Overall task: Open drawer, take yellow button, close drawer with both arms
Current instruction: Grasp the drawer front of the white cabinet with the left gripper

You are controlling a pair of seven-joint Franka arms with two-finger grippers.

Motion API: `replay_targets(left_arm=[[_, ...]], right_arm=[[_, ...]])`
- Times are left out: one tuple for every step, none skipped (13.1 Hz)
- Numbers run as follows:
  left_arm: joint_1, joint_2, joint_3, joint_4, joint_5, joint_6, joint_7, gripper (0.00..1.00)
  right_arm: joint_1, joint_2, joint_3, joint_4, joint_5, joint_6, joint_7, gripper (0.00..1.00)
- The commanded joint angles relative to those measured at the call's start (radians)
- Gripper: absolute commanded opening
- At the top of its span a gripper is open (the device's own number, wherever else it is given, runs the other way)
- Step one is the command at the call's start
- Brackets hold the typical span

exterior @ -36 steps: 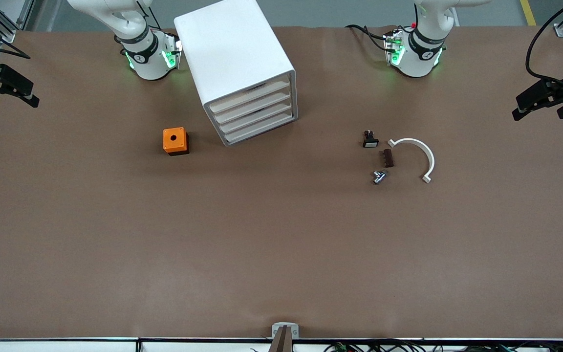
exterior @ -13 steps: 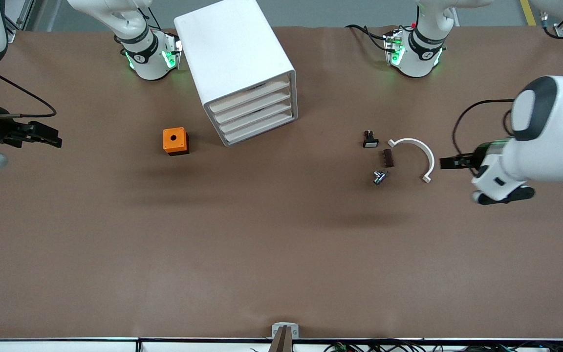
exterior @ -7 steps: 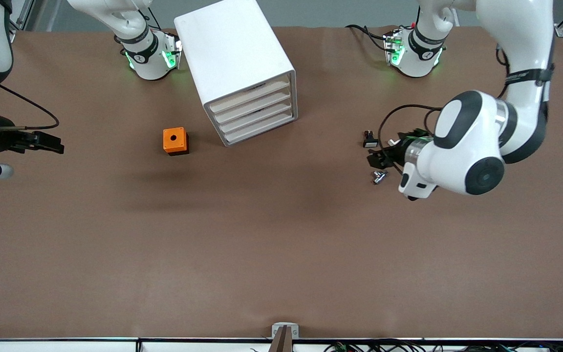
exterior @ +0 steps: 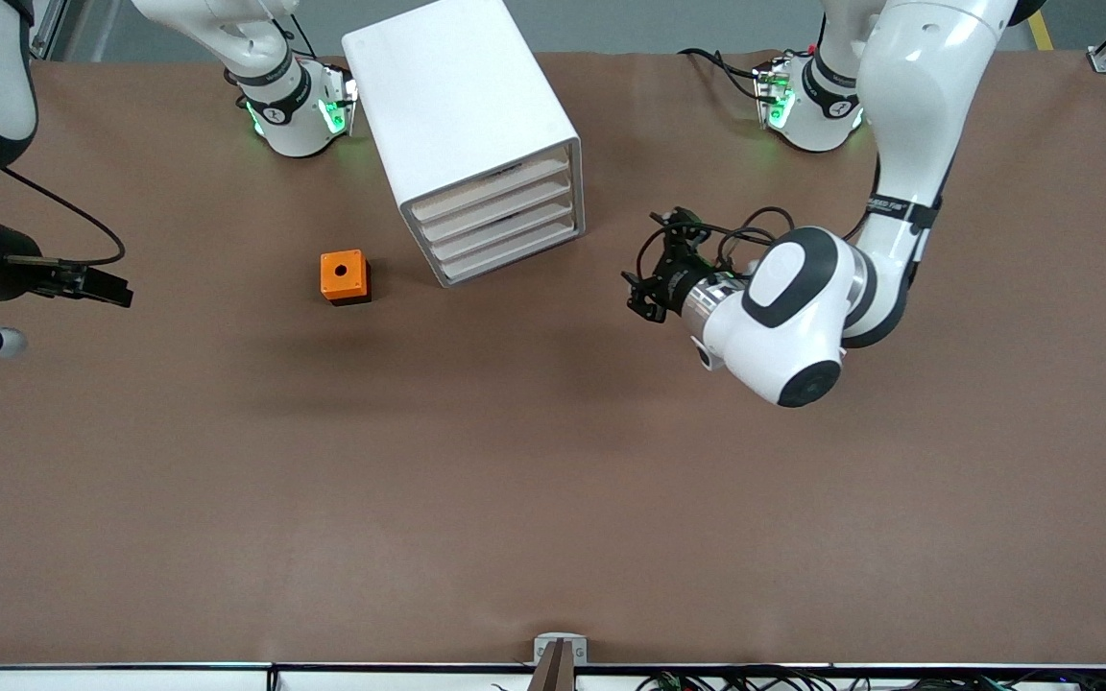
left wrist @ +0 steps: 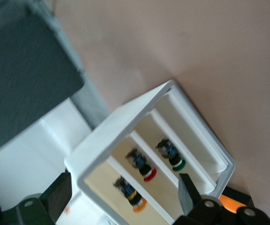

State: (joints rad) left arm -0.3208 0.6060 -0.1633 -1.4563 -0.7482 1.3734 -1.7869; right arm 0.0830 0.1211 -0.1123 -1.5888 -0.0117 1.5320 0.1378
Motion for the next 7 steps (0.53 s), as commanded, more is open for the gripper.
replay_targets(left_arm=[[0.006,0.066,-0.016,0.033,-0.081,-0.031,-0.220,1.00],[0.006,0.080,-0.022,0.033,-0.092,-0.031,-0.289,1.00],[0.005,0.093,-0.033,0.033,-0.103,-0.031,-0.330,1.00],[0.005,0.101,-0.044,0.031,-0.121,-0.031,-0.348,1.00],[0.003,0.113,-0.053,0.030,-0.140,-0.031,-0.374,0.98],[0.003,0.119,-0.070,0.028,-0.155,-0.030,-0.393,0.91],[0.002,0.130,-0.087,0.027,-0.169,-0.028,-0.399,0.82]], right_arm=[[0.020,0.006,0.002,0.013,-0.005,-0.015,0.092,1.00],[0.033,0.005,0.002,0.009,-0.004,-0.016,0.150,1.00],[0.052,0.003,0.002,0.009,0.002,-0.022,0.220,1.00],[0.063,0.005,0.002,0.009,0.013,-0.029,0.261,1.00],[0.066,0.003,0.002,0.009,0.027,-0.029,0.270,1.00],[0.066,0.005,0.002,0.009,0.030,-0.029,0.272,1.00],[0.066,0.005,0.002,0.009,0.030,-0.029,0.272,1.00]])
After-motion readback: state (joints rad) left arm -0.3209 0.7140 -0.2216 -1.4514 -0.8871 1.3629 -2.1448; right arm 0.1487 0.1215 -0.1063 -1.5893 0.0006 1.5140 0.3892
